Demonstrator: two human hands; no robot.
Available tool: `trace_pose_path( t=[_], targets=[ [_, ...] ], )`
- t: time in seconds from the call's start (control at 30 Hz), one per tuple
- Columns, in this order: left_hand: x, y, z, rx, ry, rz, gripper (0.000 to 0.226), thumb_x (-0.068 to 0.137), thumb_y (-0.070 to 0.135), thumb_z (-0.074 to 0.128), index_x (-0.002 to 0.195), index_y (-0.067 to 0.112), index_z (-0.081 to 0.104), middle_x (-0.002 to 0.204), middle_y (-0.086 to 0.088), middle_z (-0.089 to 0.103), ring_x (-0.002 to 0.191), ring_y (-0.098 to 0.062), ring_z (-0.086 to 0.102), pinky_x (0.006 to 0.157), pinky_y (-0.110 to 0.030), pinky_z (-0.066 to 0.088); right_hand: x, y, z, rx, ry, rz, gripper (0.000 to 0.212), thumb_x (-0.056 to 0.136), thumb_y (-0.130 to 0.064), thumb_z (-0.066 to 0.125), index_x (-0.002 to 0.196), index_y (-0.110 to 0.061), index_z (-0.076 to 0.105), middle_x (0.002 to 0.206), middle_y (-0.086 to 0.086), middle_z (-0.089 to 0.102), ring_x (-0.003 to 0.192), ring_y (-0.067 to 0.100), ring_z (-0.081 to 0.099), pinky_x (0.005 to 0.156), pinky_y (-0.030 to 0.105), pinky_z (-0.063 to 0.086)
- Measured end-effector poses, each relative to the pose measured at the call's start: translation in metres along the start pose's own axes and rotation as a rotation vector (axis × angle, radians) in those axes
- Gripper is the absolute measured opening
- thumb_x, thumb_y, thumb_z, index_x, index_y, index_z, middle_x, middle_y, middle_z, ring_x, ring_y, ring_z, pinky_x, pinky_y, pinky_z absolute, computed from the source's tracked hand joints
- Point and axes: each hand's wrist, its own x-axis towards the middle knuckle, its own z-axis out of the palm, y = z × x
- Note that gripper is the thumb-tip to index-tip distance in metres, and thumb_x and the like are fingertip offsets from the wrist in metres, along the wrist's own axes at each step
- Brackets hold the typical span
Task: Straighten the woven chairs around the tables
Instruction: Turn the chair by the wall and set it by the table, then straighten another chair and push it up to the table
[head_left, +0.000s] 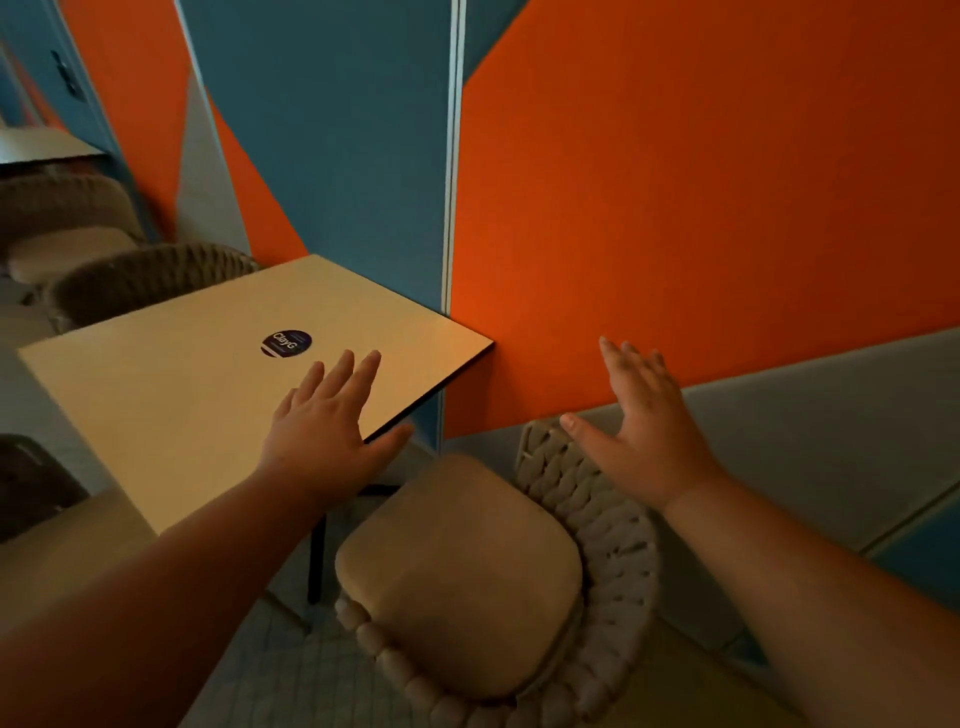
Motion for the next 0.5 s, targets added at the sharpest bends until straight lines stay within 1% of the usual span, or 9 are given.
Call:
trace_pose_path(
  t=[0.07,0.23,0.33,0.5],
  targets=[
    [0.003,0.003,-0.002,0.017,0.005,-0.037,0.093,0.086,0.078,0.036,0.158,0.038,-0.007,0.169,0.002,0.0,0.155,-0.028,-0.001,0.123,-0.053,0.012,0.016,0.007,0.004,0.007,-0.022,-0.041,0.093,0.092,-0.064,0.057,0.162,-0.038,0.0,0.171,-0.003,0.001,0.156,0.02,-0.011,0.126,0.051,0.004],
    [0.015,0.029,-0.001,0.045,0.118,-0.155,0.093,0.088,0.075,0.04,0.159,0.037,-0.006,0.169,0.003,0.003,0.155,-0.027,0.0,0.122,-0.052,0.013,0.071,0.034,0.003,-0.001,-0.03,-0.186,0.092,0.092,-0.069,0.051,0.162,-0.037,0.0,0.172,-0.001,0.002,0.156,0.022,-0.011,0.126,0.052,0.004],
    [0.008,0.057,0.004,0.047,0.16,-0.257,0.093,0.087,0.075,0.042,0.158,0.039,-0.008,0.168,0.005,0.0,0.154,-0.024,-0.003,0.122,-0.051,0.011,0.103,0.054,-0.008,0.012,-0.042,-0.289,0.093,0.087,-0.076,0.041,0.162,-0.037,0.001,0.171,0.0,0.004,0.156,0.024,-0.009,0.126,0.052,0.002],
    [-0.016,0.109,0.0,0.073,0.2,-0.395,0.094,0.087,0.075,0.043,0.157,0.041,-0.009,0.168,0.005,-0.002,0.154,-0.023,-0.005,0.122,-0.051,0.008,0.129,0.081,-0.032,0.042,-0.085,-0.407,0.092,0.087,-0.075,0.036,0.163,-0.034,0.004,0.171,0.0,0.005,0.157,0.025,-0.008,0.126,0.052,0.001]
  ],
)
